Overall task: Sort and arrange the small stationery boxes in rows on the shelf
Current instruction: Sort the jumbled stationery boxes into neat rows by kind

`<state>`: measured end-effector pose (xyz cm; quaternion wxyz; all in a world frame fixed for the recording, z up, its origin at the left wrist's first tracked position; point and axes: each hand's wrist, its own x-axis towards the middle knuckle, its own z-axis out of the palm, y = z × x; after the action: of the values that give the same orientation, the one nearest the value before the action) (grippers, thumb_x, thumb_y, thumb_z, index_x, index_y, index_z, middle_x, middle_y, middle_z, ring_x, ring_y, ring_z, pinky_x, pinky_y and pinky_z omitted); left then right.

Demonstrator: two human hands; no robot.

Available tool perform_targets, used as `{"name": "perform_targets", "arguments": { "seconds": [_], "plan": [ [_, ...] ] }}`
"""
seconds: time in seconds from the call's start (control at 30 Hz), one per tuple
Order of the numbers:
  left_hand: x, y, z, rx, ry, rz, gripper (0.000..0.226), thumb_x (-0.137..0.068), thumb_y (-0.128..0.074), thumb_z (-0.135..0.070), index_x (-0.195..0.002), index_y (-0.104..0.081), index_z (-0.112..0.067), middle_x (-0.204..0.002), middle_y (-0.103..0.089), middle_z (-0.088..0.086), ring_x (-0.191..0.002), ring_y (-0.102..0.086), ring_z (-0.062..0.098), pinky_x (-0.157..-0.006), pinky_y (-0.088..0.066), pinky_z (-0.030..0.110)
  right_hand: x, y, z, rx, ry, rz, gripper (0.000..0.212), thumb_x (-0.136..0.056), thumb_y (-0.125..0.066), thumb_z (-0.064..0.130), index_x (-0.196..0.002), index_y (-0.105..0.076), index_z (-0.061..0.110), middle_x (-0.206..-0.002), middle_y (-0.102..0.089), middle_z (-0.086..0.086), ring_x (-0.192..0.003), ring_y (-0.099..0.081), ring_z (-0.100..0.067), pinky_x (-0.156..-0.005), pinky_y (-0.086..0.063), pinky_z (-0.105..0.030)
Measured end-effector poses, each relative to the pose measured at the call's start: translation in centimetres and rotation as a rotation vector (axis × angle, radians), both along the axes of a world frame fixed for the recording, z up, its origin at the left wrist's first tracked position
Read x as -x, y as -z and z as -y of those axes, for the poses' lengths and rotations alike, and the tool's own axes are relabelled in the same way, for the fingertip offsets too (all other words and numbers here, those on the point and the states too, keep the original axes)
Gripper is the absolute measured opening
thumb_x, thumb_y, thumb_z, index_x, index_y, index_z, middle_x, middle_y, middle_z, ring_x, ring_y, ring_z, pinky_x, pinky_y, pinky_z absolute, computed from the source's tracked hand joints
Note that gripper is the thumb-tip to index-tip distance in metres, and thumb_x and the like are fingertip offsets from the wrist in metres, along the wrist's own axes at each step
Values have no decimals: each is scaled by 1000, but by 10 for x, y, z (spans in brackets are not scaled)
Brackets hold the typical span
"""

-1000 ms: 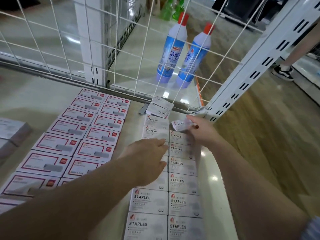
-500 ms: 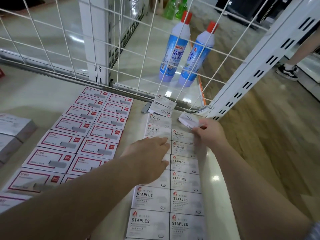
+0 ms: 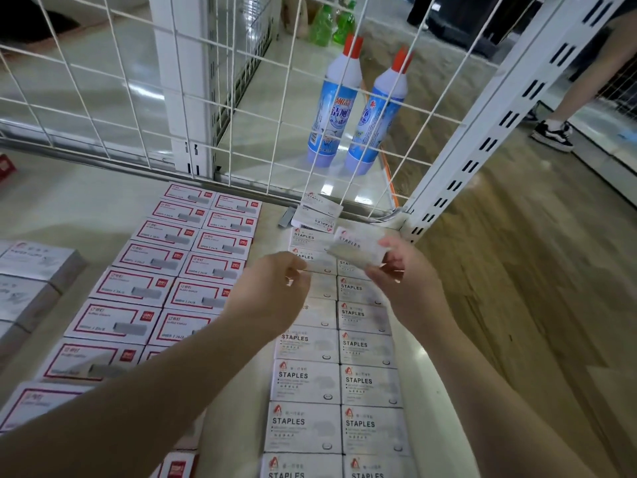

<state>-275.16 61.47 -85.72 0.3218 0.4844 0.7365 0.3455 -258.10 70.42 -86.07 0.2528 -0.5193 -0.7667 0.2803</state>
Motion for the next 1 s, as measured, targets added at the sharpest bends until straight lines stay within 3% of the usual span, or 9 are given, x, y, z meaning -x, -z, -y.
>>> {"name": "perform_targets", "arguments": {
  "seconds": [0.03,0.07,0.17,0.27,0.4,0.53,0.73,0.87,1.0],
  "plan": [
    [2,-2,1,-5,-16,49,30,-94,-50,-26,-122,-56,-19,-105,-60,-6,-82,-57,6,-56,-46,9,0,-2,7,-16,-32,35,29,-86,-65,17,-112,-53,21,-94,-59,2,-81,-56,-3,-65,-43,-8],
    [3,-3,3,-14,-13,74,33,-94,-50,-26,-126,-54,-20,-108,-60,-5,-83,-56,5,-57,-44,9,0,-2,13,-33,-60,69,29,-86,-65,16,-113,-55,19,-94,-60,3,-80,-56,-2,-66,-43,-8],
    [4,-2,9,-24,78,81,39,-94,-50,-25,-133,-48,-21,-113,-59,-10,-98,-52,4,-78,-40,16,2,-4,29,-56,-129,87,32,-84,-67,15,-114,-57,19,-96,-60,5,-83,-57,-6,-75,-48,-16],
    [1,0,12,-27,86,119,32,-94,-51,-23,-126,-54,-24,-97,-61,-16,-90,-56,2,-68,-41,11,3,-2,37,-51,-156,76,36,-83,-67,15,-117,-57,21,-100,-58,6,-89,-56,-6,-84,-50,-26],
    [-1,3,15,-25,29,138,28,-92,-55,-21,-119,-57,-23,-84,-64,-12,-75,-58,4,-60,-41,14,3,-6,40,-15,-153,22,38,-84,-66,12,-118,-56,25,-101,-58,4,-90,-57,-2,-85,-48,-17],
    [-5,3,16,-38,-8,138,27,-91,-57,-20,-118,-58,-24,-86,-66,-11,-68,-57,4,-54,-39,12,4,-12,41,27,-168,-102,51,-82,-65,0,-105,-49,42,-100,-55,10,-89,-56,10,-78,-45,-5],
    [-7,6,13,-20,6,180,27,-91,-57,-17,-118,-58,-21,-86,-68,-8,-79,-65,12,-75,-56,33,0,-10,39,63,-173,-113,58,-79,-67,-5,-103,-49,44,-102,-55,9,-88,-56,10,-79,-45,-5],
    [-11,11,11,-45,16,143,32,-90,-57,-20,-122,-58,-22,-90,-66,-12,-79,-60,4,-72,-52,21,-7,-4,32,76,-144,-131,53,-79,-68,-3,-100,-52,42,-107,-60,2,-91,-60,-2,-81,-48,-12],
    [-17,11,10,-61,72,-28,40,-93,-52,-21,-133,-48,-23,-126,-56,-8,-100,-53,4,-74,-38,5,-13,1,23,60,-79,-112,40,-80,-68,1,-99,-56,35,-104,-63,0,-87,-61,-3,-77,-50,-14]
  ]
}}
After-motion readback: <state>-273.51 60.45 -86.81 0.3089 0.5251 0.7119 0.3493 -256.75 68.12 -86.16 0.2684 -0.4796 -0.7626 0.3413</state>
